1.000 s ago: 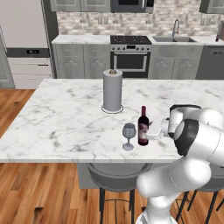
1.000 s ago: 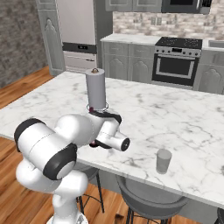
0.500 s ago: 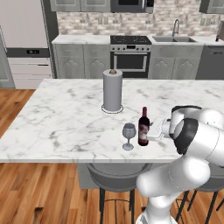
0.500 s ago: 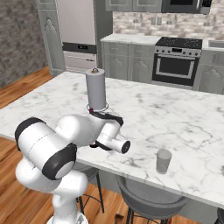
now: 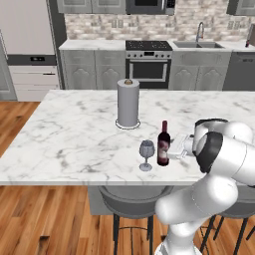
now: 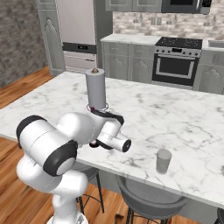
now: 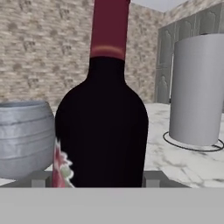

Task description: There is a wine glass and glass cup on the dining counter. Place the wine bottle next to the wine glass and the juice bottle next to the glass cup.

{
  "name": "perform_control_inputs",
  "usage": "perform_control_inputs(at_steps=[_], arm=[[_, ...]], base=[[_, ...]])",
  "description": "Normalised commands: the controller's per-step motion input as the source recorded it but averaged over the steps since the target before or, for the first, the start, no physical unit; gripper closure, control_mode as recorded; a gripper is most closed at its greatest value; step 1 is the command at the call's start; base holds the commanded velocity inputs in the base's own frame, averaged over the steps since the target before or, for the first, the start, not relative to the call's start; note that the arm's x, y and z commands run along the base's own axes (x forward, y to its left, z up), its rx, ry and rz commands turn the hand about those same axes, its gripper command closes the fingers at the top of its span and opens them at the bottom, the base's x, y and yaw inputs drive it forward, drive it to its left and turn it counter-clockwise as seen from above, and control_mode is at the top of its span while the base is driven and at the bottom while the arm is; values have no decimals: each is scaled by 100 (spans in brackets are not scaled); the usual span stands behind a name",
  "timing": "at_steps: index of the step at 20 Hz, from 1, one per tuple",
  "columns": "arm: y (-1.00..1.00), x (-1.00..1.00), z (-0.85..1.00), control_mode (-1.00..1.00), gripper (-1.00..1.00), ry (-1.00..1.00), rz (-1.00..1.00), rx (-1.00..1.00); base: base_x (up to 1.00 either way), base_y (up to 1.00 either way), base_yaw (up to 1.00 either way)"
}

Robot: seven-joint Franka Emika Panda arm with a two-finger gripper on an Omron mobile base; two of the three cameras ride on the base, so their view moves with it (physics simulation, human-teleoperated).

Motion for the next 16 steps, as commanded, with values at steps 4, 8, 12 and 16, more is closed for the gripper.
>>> perform_control_inputs(at_steps=[4,8,12,16], arm=[[0,-12,-40,-100,-100,0,0,-3],[0,-19,-39,-100,-100,0,0,-3],[0,-14,-34,-100,-100,0,0,-1],[0,-18,-28,-100,-100,0,0,0]], base=[[0,0,0],[0,0,0],[0,0,0],[0,0,0]])
